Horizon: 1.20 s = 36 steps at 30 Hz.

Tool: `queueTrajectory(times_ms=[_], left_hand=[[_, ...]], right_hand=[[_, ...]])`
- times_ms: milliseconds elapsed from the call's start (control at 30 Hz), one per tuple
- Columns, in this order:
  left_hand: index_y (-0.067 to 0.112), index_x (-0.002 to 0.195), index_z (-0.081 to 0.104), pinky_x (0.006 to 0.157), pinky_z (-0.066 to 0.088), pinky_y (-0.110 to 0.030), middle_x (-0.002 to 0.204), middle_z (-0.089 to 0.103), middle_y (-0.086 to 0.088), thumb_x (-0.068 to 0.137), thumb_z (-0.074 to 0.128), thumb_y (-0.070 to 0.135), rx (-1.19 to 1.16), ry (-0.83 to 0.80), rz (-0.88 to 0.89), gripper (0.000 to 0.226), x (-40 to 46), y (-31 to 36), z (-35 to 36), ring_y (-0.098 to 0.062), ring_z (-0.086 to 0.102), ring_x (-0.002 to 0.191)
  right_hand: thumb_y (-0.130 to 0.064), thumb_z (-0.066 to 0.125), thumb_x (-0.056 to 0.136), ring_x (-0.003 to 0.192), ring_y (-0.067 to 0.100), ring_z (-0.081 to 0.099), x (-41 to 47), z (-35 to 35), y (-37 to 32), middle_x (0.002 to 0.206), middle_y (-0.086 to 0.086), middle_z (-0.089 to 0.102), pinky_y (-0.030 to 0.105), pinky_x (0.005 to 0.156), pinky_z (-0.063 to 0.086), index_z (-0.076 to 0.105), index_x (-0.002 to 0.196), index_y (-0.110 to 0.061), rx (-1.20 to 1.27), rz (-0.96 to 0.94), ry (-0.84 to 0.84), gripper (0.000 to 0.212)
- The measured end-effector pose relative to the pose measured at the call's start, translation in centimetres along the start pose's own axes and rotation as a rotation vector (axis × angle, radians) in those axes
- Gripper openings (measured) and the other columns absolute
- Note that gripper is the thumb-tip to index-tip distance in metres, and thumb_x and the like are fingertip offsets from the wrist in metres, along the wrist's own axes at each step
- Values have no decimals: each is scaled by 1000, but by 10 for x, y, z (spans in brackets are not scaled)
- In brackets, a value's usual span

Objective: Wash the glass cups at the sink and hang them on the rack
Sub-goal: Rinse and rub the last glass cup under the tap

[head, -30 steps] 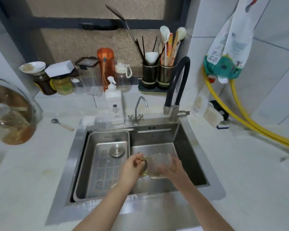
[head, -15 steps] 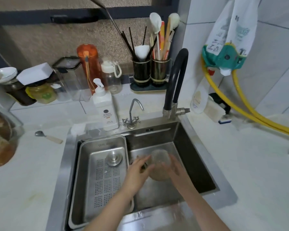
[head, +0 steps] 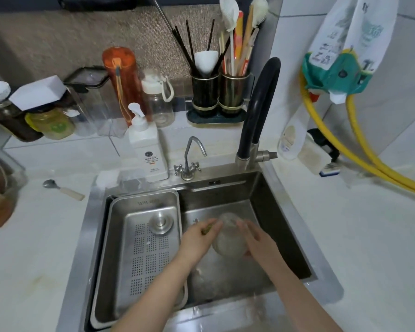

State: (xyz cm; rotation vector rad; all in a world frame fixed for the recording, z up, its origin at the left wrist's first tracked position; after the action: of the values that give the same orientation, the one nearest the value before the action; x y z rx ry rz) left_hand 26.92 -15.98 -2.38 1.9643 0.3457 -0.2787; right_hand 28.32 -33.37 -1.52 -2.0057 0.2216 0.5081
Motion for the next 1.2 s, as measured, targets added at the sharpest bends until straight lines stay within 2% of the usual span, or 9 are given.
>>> queueTrajectory(times_ms=[267, 333, 400, 467, 633, 733, 833, 967, 1200], left_hand=[[21, 122, 55, 65, 55, -27, 94, 61, -3, 89, 64, 19, -276, 93, -1, 34, 6, 29, 3, -13, 64, 70], [8, 120, 55, 61, 58, -27, 85, 60, -5, 92, 60, 14, -394, 108, -70, 30, 10, 34, -1, -5, 64, 57], [7, 100, 63, 53, 56, -18, 65, 60, 1, 93, 57, 8, -393, 68, -81, 9, 13, 42, -3, 1, 59, 47], [14, 83, 65, 51, 50, -14, 53, 58, 8, 91, 59, 7, -365, 69, -52, 12, 14, 52, -3, 0, 56, 48], [15, 79, 68, 61, 49, -11, 70, 64, 0, 83, 69, 4, -379, 197, 29, 12, 23, 68, -4, -8, 58, 66], [14, 80, 69, 72, 53, -24, 74, 66, -5, 81, 71, 4, -411, 244, 41, 11, 28, 73, -2, -15, 61, 73], [20, 79, 70, 80, 53, -30, 77, 67, -6, 80, 74, 9, -316, 284, 60, 11, 34, 74, 0, -16, 63, 76], [17, 79, 70, 68, 53, -16, 74, 65, -6, 80, 73, 6, -358, 310, 88, 12, 37, 78, 2, -16, 60, 73], [6, 83, 70, 62, 50, -10, 76, 63, -13, 81, 69, 0, -497, 311, 90, 6, 40, 89, 5, -13, 60, 67]], right_hand=[[-26, 72, 82, 91, 9, 57, 15, -26, -20, 107, -2, 55, 18, 63, 51, 40, 113, -25, 304, -81, -143, 44], [-37, 85, 63, 112, 13, 55, 23, -34, -22, 128, -1, 52, 20, 81, 53, 40, 130, -26, 278, -183, -235, 81], [-48, 89, 50, 128, 17, 47, 28, -42, -26, 143, -1, 43, 40, 102, 47, 33, 142, -25, 196, -264, -302, 110], [-42, 88, 54, 127, 16, 49, 37, -49, -29, 137, -2, 48, 46, 103, 46, 38, 139, -24, 165, -366, -332, 100], [-2, 81, 68, 116, 0, 55, 55, -65, -46, 124, -18, 55, 18, 89, 50, 43, 129, -32, 169, -501, -393, 77], [-18, 80, 74, 117, 5, 57, 69, -73, -53, 124, -20, 57, 27, 95, 52, 44, 131, -37, 117, -539, -442, 69], [-50, 72, 76, 119, 15, 57, 93, -90, -51, 130, -4, 59, 36, 101, 47, 50, 134, -24, 212, -418, -252, 68], [-19, 66, 88, 115, 26, 57, 127, -118, -60, 122, 9, 59, 30, 89, 45, 50, 129, -5, 216, -319, 250, 46], [-18, 47, 98, 112, 34, 55, 187, -127, -66, 118, 16, 61, 30, 85, 36, 54, 120, 0, -122, -224, 311, 30]])
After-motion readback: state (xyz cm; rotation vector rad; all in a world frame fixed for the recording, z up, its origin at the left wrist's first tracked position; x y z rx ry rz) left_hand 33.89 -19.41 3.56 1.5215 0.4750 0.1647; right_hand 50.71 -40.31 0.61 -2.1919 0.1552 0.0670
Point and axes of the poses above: each hand's wrist, its own x-axis towards the middle knuckle, its own z-axis out of the palm, y = z × x, the point moved 2 cm from there along x, towards the middle knuckle
